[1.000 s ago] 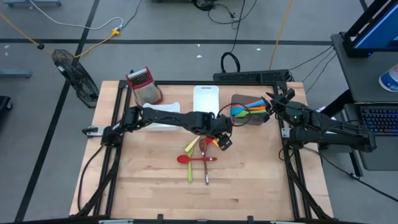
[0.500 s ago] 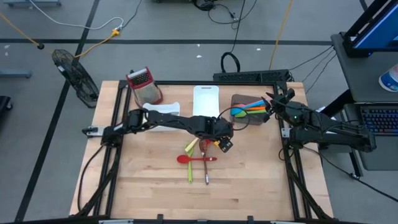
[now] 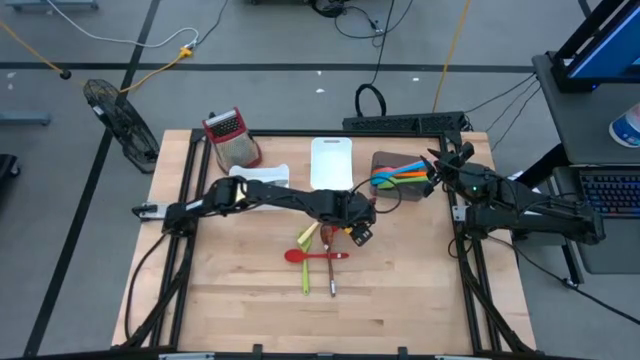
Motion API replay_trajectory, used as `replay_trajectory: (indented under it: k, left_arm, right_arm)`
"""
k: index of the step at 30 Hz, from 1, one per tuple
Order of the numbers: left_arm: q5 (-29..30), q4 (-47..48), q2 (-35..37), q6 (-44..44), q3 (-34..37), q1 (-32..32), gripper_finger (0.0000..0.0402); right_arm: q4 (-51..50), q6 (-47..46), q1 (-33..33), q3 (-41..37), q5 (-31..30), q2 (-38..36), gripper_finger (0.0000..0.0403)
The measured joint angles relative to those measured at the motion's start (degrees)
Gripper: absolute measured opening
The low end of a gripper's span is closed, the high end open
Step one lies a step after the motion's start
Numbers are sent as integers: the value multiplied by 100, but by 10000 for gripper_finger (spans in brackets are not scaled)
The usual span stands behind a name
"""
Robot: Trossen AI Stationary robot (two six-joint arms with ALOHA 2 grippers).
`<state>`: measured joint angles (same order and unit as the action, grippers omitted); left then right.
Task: Pick & Place Kitchen Items
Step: Put the red spatula into the black bin
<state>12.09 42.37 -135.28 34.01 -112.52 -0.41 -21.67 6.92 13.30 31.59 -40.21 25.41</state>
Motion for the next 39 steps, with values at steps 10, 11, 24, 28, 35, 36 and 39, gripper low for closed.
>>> replay_trajectory:
  k: [10, 11, 24, 28, 35, 36, 39]
  left_arm:
    - [-115, 181, -308, -93, -19, 7, 284]
    - [-173, 183, -339, -93, -22, 12, 284]
    - [-61, -46, -362, -266, -101, -6, 108]
    - [-68, -290, -370, -355, -104, 63, 41]
    - [-25, -666, -371, -332, -108, 147, 29]
    - [-26, -688, -363, -333, -108, 148, 31]
    - [-115, -667, -284, -450, -108, 147, 23]
  right_arm:
    - [-2, 0, 0, 0, -2, -2, 116]
    - [-2, 0, 0, 0, -2, -2, 116]
    - [-2, 0, 0, 0, -1, -2, 116]
    - [-2, -2, 0, 0, 0, -2, 116]
    - [-2, -2, -2, 0, 0, -2, 116]
    - [-2, -2, -1, 0, 0, -1, 116]
    - [-2, -2, 0, 0, -1, -2, 116]
